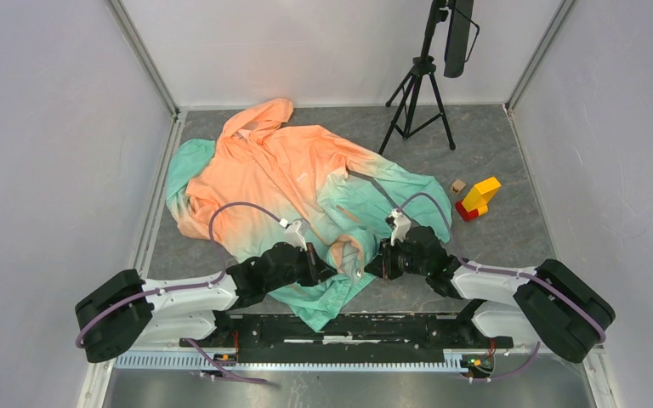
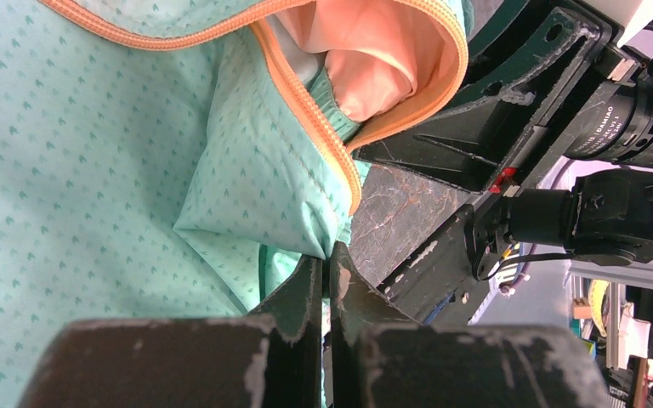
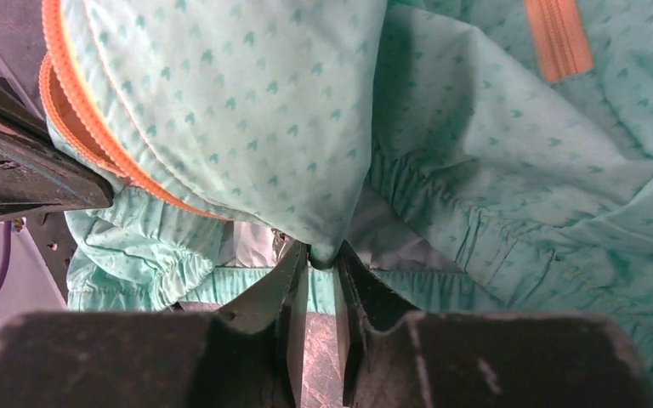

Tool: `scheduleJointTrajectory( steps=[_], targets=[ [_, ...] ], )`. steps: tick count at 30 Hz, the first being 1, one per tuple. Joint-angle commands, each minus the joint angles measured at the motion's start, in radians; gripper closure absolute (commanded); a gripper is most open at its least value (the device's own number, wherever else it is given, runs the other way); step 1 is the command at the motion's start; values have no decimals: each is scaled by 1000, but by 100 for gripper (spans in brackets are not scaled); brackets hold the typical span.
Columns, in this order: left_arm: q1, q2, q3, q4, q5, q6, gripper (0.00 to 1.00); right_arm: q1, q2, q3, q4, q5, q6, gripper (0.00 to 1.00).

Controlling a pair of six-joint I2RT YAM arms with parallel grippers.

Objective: Zip up the jacket

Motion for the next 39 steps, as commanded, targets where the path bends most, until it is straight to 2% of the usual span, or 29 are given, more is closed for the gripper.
scheduleJointTrajectory(
  steps=[1, 4, 7, 12, 17, 21, 26, 32, 35, 39],
  targets=[
    [-4, -4, 14, 39, -7, -10, 98, -1, -6, 11, 51, -21, 2, 81],
    [-4, -14, 11, 39, -11, 8, 98, -5, -22, 20, 50, -68, -16, 89],
    [-3, -35, 7, 47, -16, 65, 98, -34, -5, 52, 62, -246, -75, 100],
    [-3, -112, -33, 69, -29, 166, 98, -75, -2, 132, -68, -445, -239, 100],
    [-3, -167, -51, 128, 10, 282, 98, -84, -13, 171, -81, -561, -260, 100],
    [-4, -182, -36, 130, 41, 363, 98, -83, -13, 186, -42, -607, -220, 100],
    [-3, -181, -29, 146, 64, 385, 98, -86, -11, 198, -35, -616, -165, 100],
    [-3, -171, -64, 225, 123, 372, 98, -106, -11, 190, 38, -626, -105, 100],
    [-3, -172, -78, 259, 137, 352, 98, -111, -4, 193, 40, -620, -127, 100],
    [-4, -164, -83, 278, 150, 323, 98, -113, -6, 159, 162, -639, -98, 100]
  ],
)
